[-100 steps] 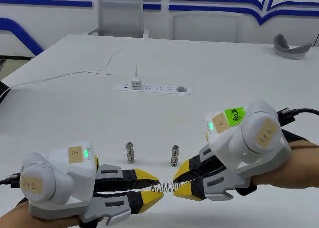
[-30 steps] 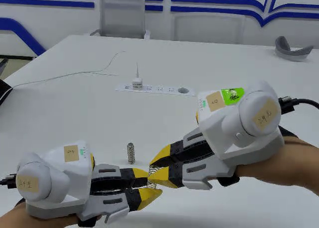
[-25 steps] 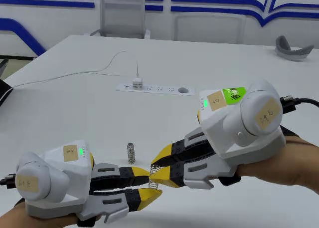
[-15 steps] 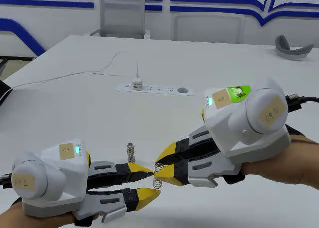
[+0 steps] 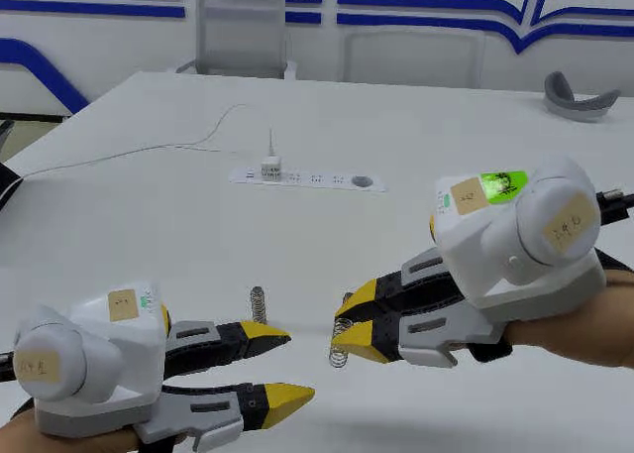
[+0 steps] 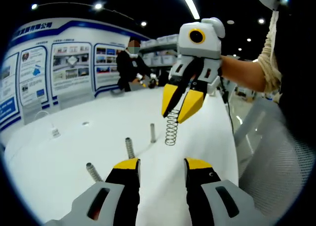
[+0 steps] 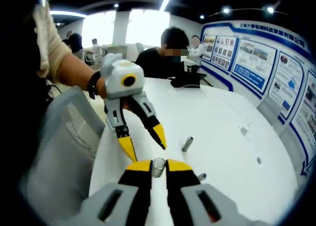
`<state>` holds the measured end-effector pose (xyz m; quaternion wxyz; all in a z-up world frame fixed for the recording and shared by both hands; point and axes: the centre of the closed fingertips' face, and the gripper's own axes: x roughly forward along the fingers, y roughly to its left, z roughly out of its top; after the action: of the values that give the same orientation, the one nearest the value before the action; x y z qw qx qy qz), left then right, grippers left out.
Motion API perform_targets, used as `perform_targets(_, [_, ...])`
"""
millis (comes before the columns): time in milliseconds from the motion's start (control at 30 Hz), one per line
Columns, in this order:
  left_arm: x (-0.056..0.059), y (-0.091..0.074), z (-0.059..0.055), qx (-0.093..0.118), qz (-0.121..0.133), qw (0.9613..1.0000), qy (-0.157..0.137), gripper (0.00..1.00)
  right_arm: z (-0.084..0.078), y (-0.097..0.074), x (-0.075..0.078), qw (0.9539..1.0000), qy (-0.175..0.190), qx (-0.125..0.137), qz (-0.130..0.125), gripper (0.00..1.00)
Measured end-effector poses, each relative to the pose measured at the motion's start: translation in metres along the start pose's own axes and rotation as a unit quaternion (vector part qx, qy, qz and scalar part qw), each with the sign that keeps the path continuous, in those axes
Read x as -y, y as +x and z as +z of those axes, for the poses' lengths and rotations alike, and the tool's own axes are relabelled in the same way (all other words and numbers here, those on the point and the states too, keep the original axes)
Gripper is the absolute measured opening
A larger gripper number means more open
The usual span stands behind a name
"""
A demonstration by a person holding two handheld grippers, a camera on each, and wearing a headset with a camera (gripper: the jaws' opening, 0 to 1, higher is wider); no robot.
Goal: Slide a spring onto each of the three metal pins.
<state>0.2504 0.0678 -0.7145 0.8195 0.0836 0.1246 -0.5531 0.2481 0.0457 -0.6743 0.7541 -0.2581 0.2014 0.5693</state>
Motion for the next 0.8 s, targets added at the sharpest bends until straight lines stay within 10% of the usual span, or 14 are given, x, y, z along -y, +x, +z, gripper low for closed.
perform_targets(800, [-0.015, -0.015, -0.013, 0.002, 0.036, 0.9991, -0.021, 0.47, -0.019, -0.026, 0.032, 0.9979, 0.026, -0.011, -0.058, 0.12])
